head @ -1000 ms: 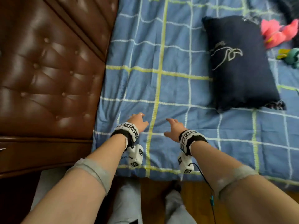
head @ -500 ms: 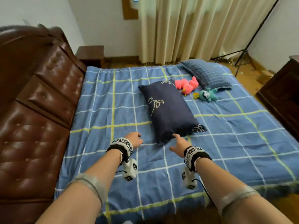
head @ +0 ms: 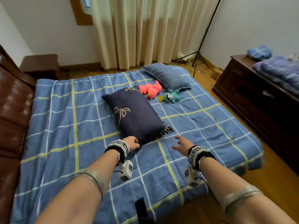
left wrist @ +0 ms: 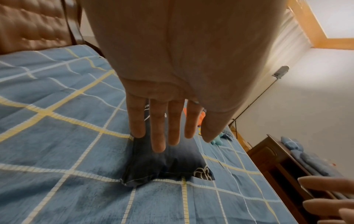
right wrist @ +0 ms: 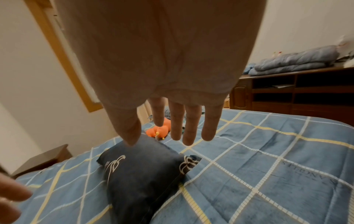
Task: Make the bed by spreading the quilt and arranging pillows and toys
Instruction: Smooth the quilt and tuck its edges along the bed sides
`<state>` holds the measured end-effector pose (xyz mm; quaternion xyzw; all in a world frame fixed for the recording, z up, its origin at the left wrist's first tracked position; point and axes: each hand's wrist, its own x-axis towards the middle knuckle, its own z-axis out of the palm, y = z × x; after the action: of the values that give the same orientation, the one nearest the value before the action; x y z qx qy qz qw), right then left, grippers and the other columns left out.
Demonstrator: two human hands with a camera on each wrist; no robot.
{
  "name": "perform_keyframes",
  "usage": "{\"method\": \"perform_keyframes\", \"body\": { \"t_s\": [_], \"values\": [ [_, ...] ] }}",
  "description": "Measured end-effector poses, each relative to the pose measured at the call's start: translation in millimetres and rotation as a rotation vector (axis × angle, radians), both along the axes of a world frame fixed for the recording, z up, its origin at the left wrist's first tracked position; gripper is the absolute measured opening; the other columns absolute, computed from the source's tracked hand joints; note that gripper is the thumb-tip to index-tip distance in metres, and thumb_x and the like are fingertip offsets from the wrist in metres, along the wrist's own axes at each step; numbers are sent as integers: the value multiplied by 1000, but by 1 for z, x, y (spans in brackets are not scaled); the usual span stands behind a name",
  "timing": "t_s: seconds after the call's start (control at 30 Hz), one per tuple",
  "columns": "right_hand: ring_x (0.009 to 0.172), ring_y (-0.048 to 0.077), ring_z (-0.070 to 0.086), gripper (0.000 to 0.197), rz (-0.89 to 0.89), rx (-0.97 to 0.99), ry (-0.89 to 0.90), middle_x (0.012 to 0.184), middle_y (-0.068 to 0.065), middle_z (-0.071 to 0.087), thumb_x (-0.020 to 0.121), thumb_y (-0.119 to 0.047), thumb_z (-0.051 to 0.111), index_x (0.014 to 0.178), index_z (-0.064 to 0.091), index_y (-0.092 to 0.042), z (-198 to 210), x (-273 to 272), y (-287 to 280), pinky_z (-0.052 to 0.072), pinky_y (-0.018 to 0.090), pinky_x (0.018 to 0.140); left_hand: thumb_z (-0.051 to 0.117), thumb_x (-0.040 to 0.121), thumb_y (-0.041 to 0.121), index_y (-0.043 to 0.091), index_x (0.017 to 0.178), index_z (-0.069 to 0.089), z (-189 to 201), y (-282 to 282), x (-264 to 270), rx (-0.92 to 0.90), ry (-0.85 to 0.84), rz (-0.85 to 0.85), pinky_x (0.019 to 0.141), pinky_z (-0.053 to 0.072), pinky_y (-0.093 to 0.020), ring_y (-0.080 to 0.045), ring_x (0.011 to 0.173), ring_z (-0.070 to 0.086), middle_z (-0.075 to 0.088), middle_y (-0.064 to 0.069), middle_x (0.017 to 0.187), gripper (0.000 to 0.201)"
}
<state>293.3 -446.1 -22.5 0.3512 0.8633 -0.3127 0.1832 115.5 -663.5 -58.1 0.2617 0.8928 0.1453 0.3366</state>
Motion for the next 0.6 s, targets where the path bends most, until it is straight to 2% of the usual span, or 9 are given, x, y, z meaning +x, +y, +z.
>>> {"method": "perform_keyframes", "body": {
  "t_s": [0.13, 0.27, 0.47, 0.6],
  "values": [
    [129, 30, 53, 64, -44, -18, 31, 146, 14, 49, 93, -34, 65, 148, 36, -20, 1, 16, 35, 44, 38, 103, 64, 88, 28, 16, 119, 66, 15, 39, 4, -37, 47, -70, 93, 48, -28, -23, 109, 64, 68, -5, 121, 34],
    [127, 29, 54, 61, -49, -64, 63, 145, 14, 50, 93, -34, 65, 147, 38, -20, -15, 21, 81, 45, 39, 102, 64, 88, 28, 17, 119, 66, 16, 80, 4, -5, 99, -19, 96, 48, -28, -22, 113, 62, 67, -4, 121, 33],
    [123, 29, 57, 58, 84, -100, 45, 141, 12, 54, 94, -33, 63, 146, 41, -20, -44, 10, 161, 46, 36, 98, 62, 87, 25, 18, 116, 66, 5, 136, 17, 36, 136, 148, 97, 48, -29, -21, 110, 63, 69, -3, 118, 30],
    [124, 28, 56, 59, 238, -97, -11, 140, 10, 55, 93, -34, 63, 146, 41, -21, -54, -3, 202, 46, 36, 101, 60, 89, 29, 22, 119, 64, -2, 163, 45, -25, 114, 206, 97, 47, -27, -19, 111, 62, 68, 1, 120, 31]
  ]
}}
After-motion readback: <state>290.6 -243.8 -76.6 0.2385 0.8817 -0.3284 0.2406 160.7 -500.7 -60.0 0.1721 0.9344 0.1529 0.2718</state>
